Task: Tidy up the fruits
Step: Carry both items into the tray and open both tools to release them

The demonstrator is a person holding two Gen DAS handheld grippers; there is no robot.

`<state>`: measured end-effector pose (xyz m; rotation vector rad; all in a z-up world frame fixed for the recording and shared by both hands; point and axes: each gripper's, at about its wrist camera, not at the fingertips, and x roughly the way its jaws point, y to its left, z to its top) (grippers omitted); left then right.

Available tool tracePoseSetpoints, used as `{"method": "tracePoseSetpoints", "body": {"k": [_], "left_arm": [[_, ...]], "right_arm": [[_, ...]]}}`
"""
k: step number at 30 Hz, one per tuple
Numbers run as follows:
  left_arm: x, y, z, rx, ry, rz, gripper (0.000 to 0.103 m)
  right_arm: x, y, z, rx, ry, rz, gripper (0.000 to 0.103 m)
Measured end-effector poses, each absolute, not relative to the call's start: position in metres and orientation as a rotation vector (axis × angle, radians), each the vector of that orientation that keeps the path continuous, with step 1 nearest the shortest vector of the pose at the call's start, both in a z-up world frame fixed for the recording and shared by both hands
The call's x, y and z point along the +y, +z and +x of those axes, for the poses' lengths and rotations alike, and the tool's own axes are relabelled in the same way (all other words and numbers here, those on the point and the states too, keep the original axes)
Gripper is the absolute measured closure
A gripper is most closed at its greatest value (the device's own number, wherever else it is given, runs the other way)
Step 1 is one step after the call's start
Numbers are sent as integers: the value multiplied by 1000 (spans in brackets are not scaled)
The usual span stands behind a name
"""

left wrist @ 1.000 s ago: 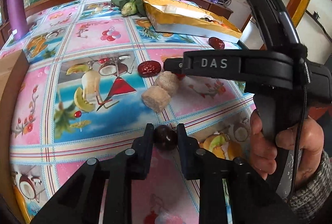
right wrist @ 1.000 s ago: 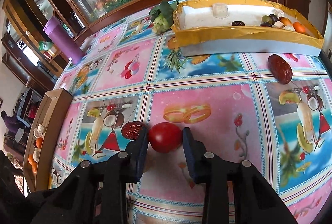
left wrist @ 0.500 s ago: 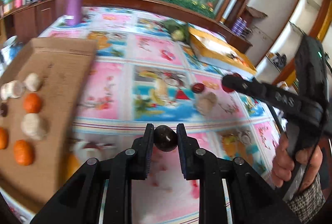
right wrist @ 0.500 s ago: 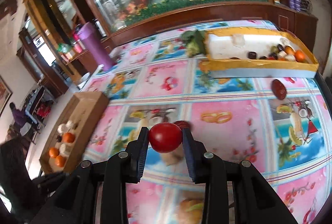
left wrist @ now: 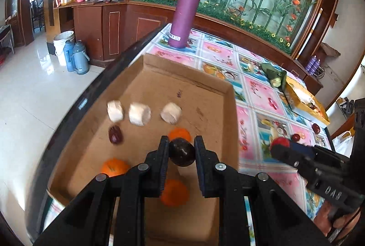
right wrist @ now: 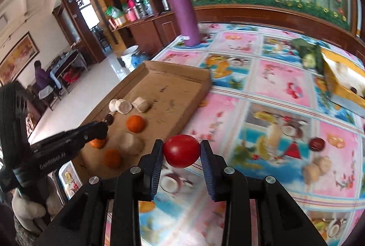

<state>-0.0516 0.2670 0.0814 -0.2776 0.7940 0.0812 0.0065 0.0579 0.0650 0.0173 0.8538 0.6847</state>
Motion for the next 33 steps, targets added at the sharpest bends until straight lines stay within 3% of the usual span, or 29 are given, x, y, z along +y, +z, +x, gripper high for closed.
{"method": "tracePoseSetpoints", "body": {"k": [6,13,23,25,28,33], "left_arm": [[298,89,11,829,96,-232,82],[318,62,69,926,98,-267,82],[315,37,83,981,72,-292,81],[315,38,81,978,68,-299,79],[316,45,75,956,75,-300,66],[313,68,58,894,114,-271,59]], "right_arm": [[111,59,30,871,704,-17,67],[157,37,59,920,683,-77,67],[177,16,70,936,681,-133,66],[178,15,70,929,687,-135,66],[177,15,69,930,702,-115,66],[170,27,64,896,709,-90,60]]}}
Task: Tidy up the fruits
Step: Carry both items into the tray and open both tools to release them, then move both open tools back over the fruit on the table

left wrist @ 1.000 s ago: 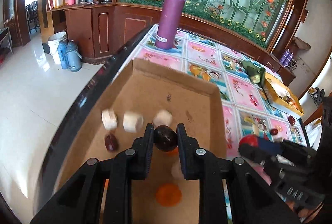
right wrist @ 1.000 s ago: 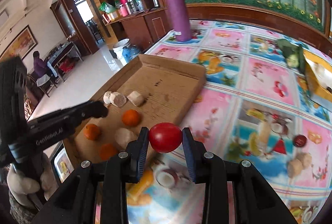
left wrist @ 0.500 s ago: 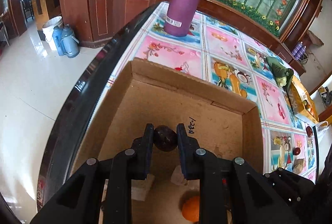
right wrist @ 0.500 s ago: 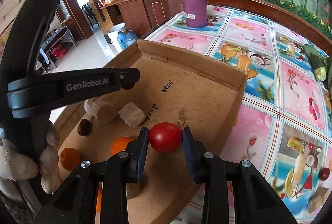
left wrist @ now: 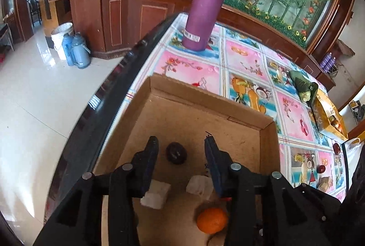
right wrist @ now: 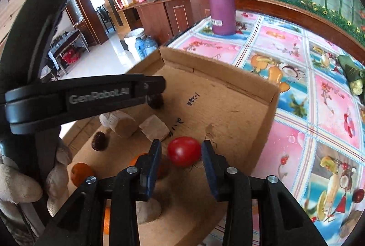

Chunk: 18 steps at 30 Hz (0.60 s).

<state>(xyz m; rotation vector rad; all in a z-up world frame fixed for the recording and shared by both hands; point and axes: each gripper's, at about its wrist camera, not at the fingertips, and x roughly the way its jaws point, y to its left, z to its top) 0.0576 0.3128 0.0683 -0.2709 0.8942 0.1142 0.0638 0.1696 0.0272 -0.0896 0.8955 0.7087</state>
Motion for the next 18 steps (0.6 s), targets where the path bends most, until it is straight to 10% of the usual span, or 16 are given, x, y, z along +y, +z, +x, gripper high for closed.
{"method": "tracePoseSetpoints", "body": {"k": [18], "left_arm": [[212,103,-55,712,251,-76,34]], "right_arm": [[62,56,0,802,618,37,48]]}}
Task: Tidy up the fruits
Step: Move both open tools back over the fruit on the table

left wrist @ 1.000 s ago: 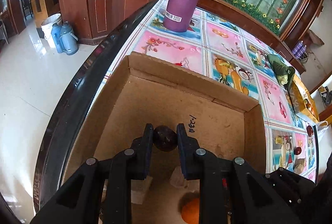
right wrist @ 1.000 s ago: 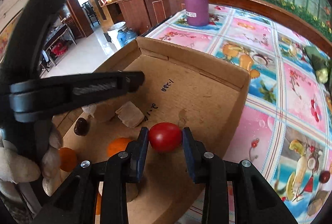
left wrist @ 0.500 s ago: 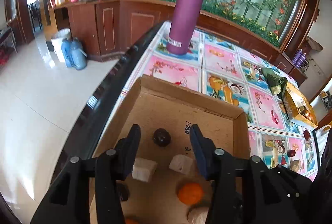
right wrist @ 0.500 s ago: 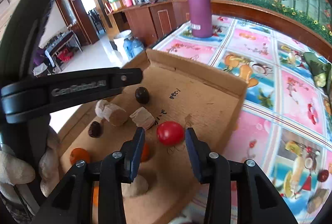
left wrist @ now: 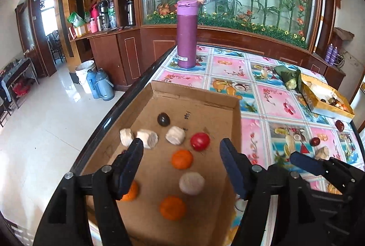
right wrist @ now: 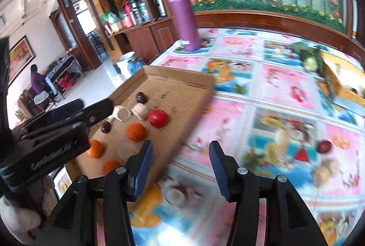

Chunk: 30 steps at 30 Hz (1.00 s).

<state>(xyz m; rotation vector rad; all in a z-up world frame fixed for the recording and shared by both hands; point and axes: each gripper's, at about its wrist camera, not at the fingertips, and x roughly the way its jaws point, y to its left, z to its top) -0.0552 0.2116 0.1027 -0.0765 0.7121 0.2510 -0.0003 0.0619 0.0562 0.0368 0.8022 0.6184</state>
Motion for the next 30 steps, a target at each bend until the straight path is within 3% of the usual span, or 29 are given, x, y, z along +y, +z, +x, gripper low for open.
{"method": "tracePoseSetpoints", "body": {"k": [15,30], "left_arm": [[135,104,-81,699,205,23,32],[110,99,-86,721,174,68,32]], "right_arm": [[-50,41,-39,795,450,252,45],[-77,32,-51,794,382,282,41]]}}
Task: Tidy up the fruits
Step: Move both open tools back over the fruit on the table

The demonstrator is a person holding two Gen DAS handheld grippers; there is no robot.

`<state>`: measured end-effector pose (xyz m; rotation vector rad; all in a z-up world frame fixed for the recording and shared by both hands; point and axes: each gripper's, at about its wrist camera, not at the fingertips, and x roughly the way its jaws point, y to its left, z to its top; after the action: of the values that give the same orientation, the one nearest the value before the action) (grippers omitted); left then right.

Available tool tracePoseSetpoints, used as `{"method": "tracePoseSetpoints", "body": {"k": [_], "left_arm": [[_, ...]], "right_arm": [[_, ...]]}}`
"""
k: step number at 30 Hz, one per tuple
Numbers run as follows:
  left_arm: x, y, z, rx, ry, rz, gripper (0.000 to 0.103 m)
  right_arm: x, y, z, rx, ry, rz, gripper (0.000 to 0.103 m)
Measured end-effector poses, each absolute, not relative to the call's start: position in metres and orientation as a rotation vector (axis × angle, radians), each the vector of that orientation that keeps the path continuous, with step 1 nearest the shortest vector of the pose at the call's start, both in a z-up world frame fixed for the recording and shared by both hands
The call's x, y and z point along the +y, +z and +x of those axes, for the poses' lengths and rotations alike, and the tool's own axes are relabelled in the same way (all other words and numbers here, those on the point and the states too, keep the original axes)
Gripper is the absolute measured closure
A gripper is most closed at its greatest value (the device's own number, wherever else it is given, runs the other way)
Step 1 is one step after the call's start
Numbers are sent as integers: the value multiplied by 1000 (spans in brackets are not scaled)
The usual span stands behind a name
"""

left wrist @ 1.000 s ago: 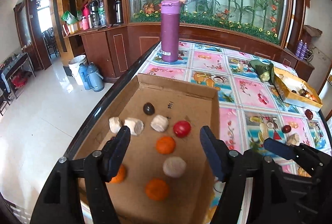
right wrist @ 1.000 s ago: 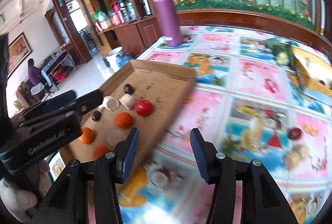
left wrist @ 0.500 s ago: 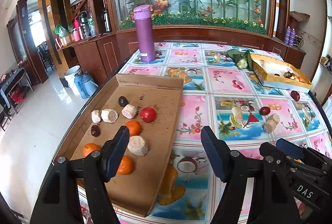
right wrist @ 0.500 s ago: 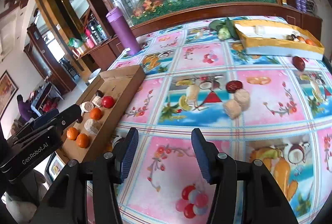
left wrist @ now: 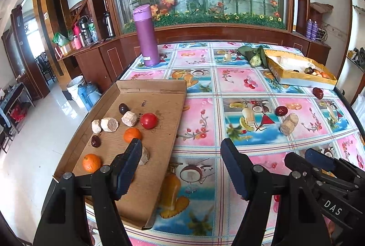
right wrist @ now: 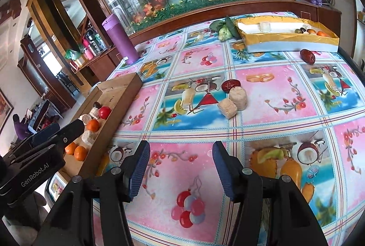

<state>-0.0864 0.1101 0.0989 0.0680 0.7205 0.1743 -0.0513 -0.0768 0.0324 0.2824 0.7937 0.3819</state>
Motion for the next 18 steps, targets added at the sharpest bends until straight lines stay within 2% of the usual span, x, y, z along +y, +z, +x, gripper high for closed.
{"method": "tracePoseSetpoints", "body": {"k": [11,18], "left_arm": [[101,93,-82,747,155,78,32],[102,85,-74,785,122,39,32]], "right_arm": [[-86,28,-51,801,373,302,40],[-126,27,-45,797,300,344,40]]}}
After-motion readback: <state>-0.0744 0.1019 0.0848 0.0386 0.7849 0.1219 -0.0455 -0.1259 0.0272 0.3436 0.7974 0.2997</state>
